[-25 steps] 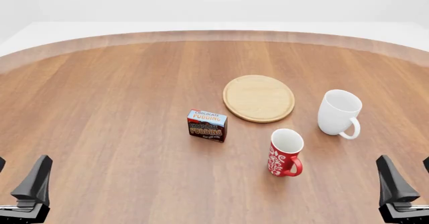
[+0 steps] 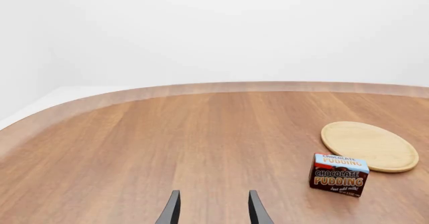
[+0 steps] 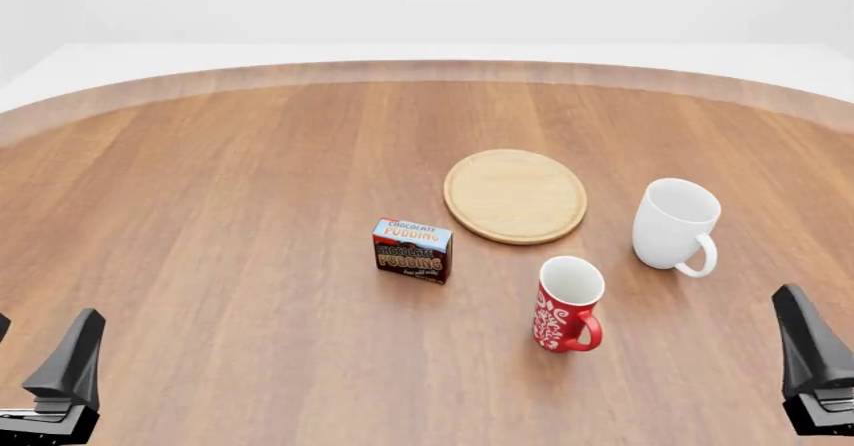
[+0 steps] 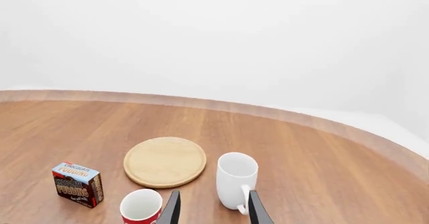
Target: Put the chocolate pudding to the left of the plate.
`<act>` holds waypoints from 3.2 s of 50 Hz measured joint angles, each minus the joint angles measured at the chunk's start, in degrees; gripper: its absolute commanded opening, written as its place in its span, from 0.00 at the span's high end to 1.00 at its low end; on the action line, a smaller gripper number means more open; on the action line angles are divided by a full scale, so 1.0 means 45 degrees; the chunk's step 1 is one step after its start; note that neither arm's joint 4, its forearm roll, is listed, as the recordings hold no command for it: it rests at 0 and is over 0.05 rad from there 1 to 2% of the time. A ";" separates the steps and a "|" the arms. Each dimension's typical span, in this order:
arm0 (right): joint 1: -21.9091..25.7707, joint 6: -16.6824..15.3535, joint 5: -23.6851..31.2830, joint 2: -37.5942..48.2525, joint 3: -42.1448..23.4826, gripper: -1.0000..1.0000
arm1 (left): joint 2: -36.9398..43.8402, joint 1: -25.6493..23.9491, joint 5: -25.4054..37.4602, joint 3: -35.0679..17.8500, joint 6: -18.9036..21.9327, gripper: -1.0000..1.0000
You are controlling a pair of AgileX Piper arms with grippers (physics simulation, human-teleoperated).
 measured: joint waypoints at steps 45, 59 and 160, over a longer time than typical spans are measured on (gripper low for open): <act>0.4889 -0.5471 0.0791 1.2353 -0.9573 0.00 | 0.0000 0.0000 0.0000 0.0000 0.0000 0.00; 0.5667 -0.5921 0.1203 1.4562 -1.0218 0.00 | 0.0000 0.0000 0.0000 0.0000 0.0000 0.00; 0.7152 -0.5285 -0.1226 2.2801 -1.1620 0.00 | 0.0000 0.0000 0.0000 0.0000 0.0000 0.00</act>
